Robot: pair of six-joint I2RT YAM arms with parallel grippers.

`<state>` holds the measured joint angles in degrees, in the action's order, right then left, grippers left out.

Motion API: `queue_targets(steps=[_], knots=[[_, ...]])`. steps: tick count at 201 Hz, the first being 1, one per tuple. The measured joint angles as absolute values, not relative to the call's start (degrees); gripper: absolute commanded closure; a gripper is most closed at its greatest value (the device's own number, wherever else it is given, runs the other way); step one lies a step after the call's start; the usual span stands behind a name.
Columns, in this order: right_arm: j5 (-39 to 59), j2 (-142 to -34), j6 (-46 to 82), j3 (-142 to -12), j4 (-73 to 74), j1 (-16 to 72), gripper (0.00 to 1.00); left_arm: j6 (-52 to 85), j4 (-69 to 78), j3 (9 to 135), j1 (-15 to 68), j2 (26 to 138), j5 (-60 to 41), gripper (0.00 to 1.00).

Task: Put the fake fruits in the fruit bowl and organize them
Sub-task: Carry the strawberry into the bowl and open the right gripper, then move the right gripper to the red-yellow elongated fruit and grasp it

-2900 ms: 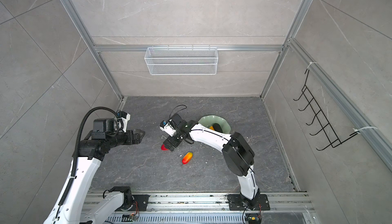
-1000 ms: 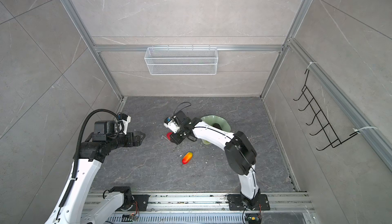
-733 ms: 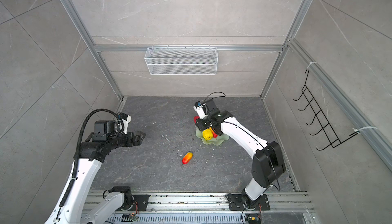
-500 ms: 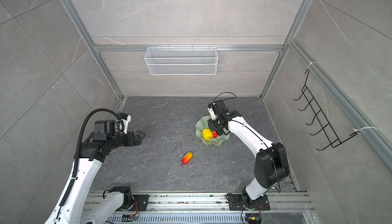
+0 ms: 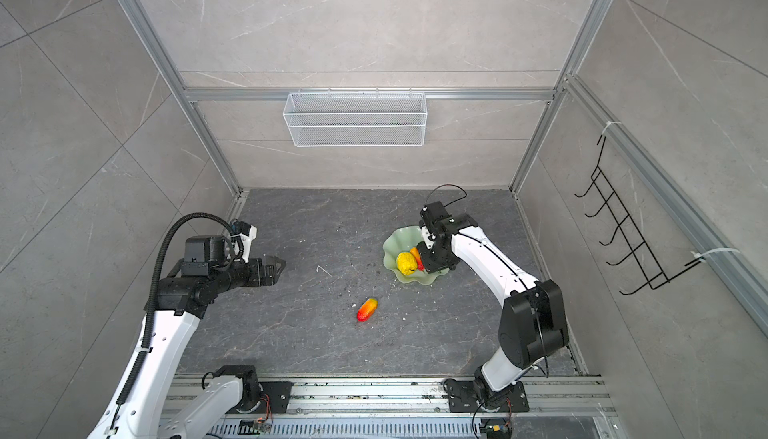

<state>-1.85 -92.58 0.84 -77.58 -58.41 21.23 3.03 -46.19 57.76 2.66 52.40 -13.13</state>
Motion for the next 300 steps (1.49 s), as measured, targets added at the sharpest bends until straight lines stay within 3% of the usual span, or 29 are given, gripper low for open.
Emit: queue_targets(steps=[101,192,213,220,225,300], knots=[[1.1,-100.6,0.3,-80.1,-59.8,21.2,0.52,3.0,-46.2,56.6,2.7,52.4,-13.7,0.00],[0.6,-101.3,0.3,-82.0,-59.5,21.2,0.25,3.0,-46.2,56.6,2.7,52.4,-13.6,0.00],[0.4,-100.9,0.2,-83.4,-59.5,21.3,0.12,3.0,-46.2,56.6,2.7,52.4,-13.6,0.00],[0.3,-100.4,-0.2,-83.4,-59.3,21.5,0.01,3.0,-46.2,56.6,2.7,52.4,-13.6,0.00],[0.2,-99.9,-0.8,-83.4,-59.4,21.8,0.00,3.0,-46.2,56.6,2.7,52.4,-13.6,0.00],[6.7,-85.8,-14.8,-74.0,-47.8,42.5,0.00,3.0,-46.2,56.6,2.7,52.4,-13.6,0.00]])
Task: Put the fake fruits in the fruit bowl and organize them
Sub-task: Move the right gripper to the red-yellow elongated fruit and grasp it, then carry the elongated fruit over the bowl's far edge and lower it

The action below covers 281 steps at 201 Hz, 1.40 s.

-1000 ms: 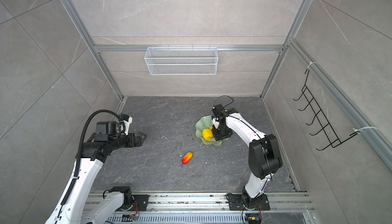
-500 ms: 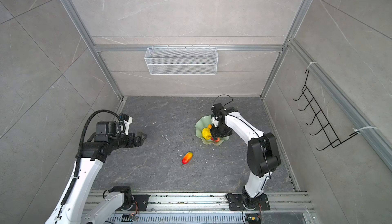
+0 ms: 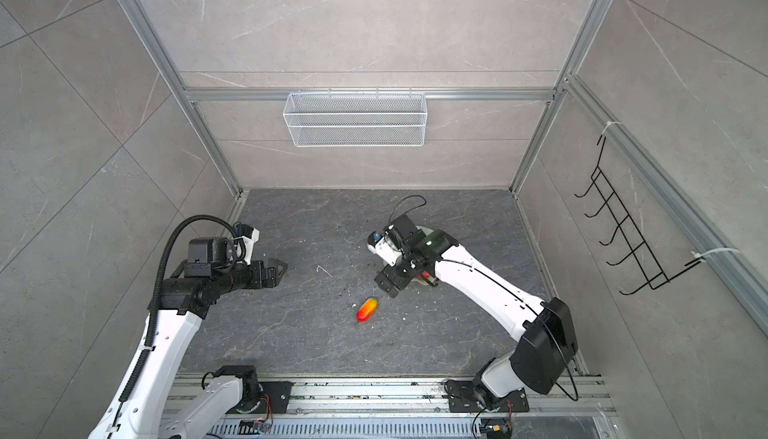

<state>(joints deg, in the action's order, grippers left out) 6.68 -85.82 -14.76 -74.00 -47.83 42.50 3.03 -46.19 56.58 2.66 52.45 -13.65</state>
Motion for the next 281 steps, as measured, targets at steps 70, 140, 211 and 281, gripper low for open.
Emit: queue_targets(steps=[70,140,211,281], knots=[[15.3,-92.5,-29.9,-63.9,-30.8,48.3,0.00,3.0,-46.2,56.6,2.7,52.4,-13.6,0.00],[15.9,-101.7,-36.3,-64.0,-24.5,49.9,0.07,3.0,-46.3,56.6,2.7,52.3,-13.6,0.00],[15.7,-103.5,-37.5,-62.9,-22.8,49.9,0.18,3.0,-46.3,56.6,2.7,52.3,-13.6,0.00],[14.3,-104.7,-37.0,-63.2,-23.2,49.9,0.35,3.0,-46.3,56.6,2.7,52.5,-13.6,0.00]])
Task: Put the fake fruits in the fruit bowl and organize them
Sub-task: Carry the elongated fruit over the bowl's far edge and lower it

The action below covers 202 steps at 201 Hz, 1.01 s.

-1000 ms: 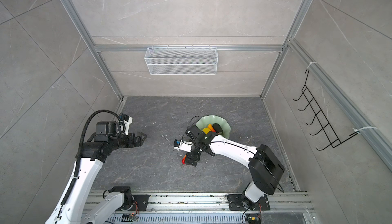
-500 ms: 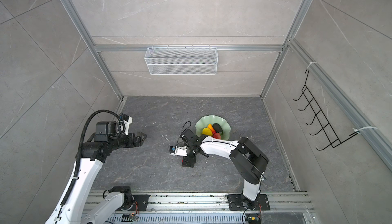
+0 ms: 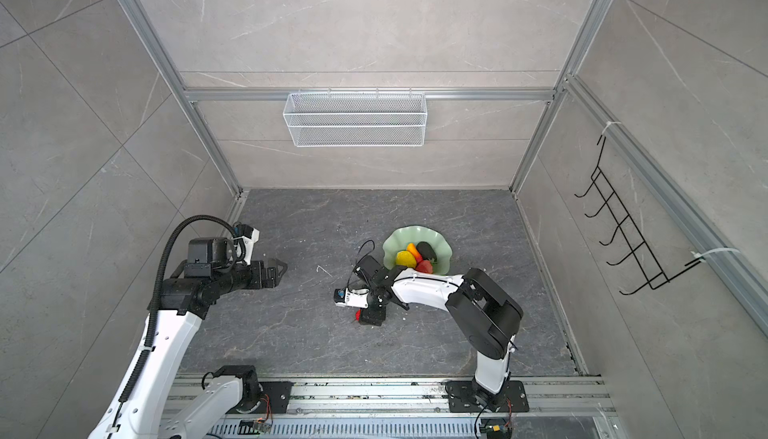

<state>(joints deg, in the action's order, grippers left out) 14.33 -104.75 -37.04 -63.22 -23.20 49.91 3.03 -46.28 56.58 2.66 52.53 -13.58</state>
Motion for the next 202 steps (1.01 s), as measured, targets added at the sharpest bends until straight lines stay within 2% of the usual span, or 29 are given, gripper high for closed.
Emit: queue_targets(steps=[30,51,87,109,170,202], knots=[[14.4,-106.2,-37.3,-64.6,-24.6,49.9,0.49,3.0,-46.3,56.6,2.7,52.9,-13.6,0.00],[14.7,-106.3,-37.1,-65.2,-25.6,49.9,0.51,3.0,-46.3,56.6,2.7,52.8,-13.6,0.00],[15.3,-105.4,-36.5,-65.6,-27.0,49.9,0.61,3.0,-46.3,56.6,2.7,52.5,-13.6,0.00],[15.9,-102.8,-35.7,-66.0,-28.5,49.9,0.80,3.0,-46.3,56.6,2.7,52.1,-13.6,0.00],[15.7,-94.8,-35.4,-68.8,-30.4,48.3,0.80,3.0,-46.3,56.6,2.7,51.6,-13.6,0.00],[15.2,-90.9,-32.4,-70.3,-30.1,37.1,0.80,3.0,-46.3,56.6,2.7,51.6,-13.6,0.00]])
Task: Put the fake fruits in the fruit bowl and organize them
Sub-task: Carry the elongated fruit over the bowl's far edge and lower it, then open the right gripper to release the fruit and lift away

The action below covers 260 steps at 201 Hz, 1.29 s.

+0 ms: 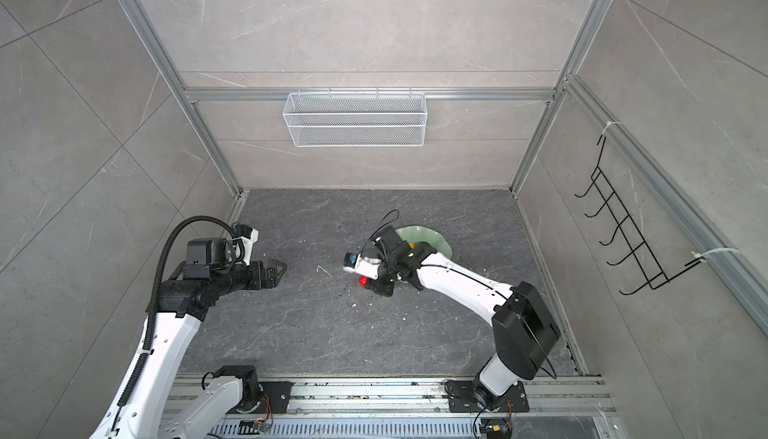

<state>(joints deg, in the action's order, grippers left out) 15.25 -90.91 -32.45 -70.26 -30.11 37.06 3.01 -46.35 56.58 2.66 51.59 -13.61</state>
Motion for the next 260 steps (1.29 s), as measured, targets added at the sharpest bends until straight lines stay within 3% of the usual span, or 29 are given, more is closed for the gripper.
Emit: queue_targets(steps=[31,58,75,90,154,239,260], knots=[[12.3,-91.5,-28.8,-74.1,-29.3,25.8,0.81,3.0,-46.3,56.8,2.7,52.1,-13.6,0.00],[10.9,-96.1,-24.9,-78.9,-27.0,21.6,0.81,3.0,-46.3,57.0,2.7,52.8,-13.6,0.00],[10.5,-99.5,-23.9,-80.0,-24.7,20.7,0.80,3.0,-46.3,57.0,2.7,52.9,-13.6,0.00],[10.9,-102.7,-24.6,-80.0,-23.2,20.5,0.73,3.0,-46.3,57.0,2.7,52.9,-13.6,0.00],[19.1,-110.9,-36.5,-82.2,-19.9,16.5,0.73,3.0,-46.3,57.3,2.7,55.2,-13.6,0.00],[20.8,-114.1,-47.7,-86.8,-21.9,15.8,0.65,3.0,-46.5,59.2,2.7,55.9,-13.6,0.00],[20.3,-115.2,-49.8,-87.3,-23.0,15.8,0.58,3.0,-46.7,59.2,2.7,55.9,-13.6,0.00]])
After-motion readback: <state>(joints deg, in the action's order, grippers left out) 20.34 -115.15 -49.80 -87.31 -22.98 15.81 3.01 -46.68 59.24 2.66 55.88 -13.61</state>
